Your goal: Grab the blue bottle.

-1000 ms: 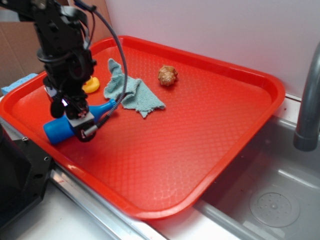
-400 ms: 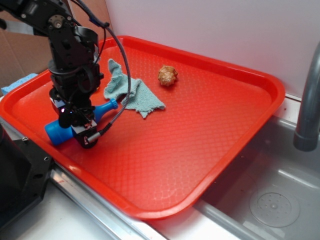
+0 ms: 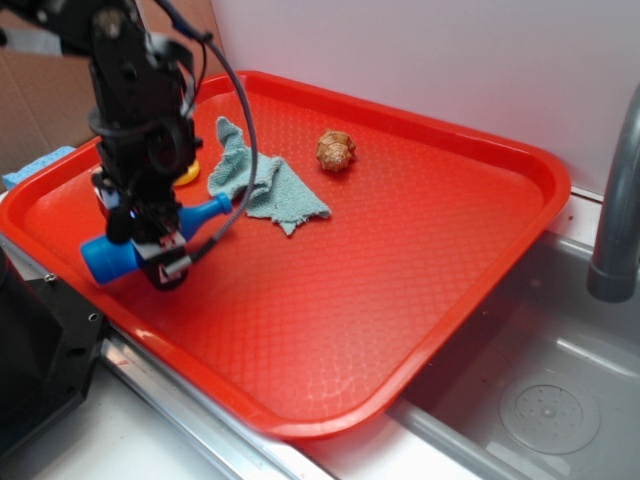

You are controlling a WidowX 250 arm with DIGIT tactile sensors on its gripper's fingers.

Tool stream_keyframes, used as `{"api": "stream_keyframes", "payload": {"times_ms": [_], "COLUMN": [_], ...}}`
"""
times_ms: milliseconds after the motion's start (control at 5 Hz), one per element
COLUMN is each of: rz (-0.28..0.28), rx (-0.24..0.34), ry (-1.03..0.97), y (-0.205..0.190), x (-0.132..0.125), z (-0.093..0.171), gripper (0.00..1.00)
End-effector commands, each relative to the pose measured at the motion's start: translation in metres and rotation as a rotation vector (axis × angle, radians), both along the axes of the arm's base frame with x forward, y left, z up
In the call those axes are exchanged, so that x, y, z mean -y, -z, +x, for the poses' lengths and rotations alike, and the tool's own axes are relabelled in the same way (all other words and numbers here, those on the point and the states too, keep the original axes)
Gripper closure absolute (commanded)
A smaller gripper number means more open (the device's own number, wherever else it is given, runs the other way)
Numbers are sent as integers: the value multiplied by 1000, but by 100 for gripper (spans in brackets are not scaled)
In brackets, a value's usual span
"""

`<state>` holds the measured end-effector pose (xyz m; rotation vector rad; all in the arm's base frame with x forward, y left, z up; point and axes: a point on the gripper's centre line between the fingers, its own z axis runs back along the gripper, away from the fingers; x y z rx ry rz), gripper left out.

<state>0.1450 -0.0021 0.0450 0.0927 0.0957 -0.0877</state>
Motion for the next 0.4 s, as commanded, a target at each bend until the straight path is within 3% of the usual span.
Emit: {"api": "stream_keyframes", "payload": {"times_ms": [0, 200], "rz": [-38, -71], "rx": [100, 161], "ry": [-178, -229], "y": [-87, -130], "x": [-1, -4], "z": [29, 39], "gripper": [100, 100]}}
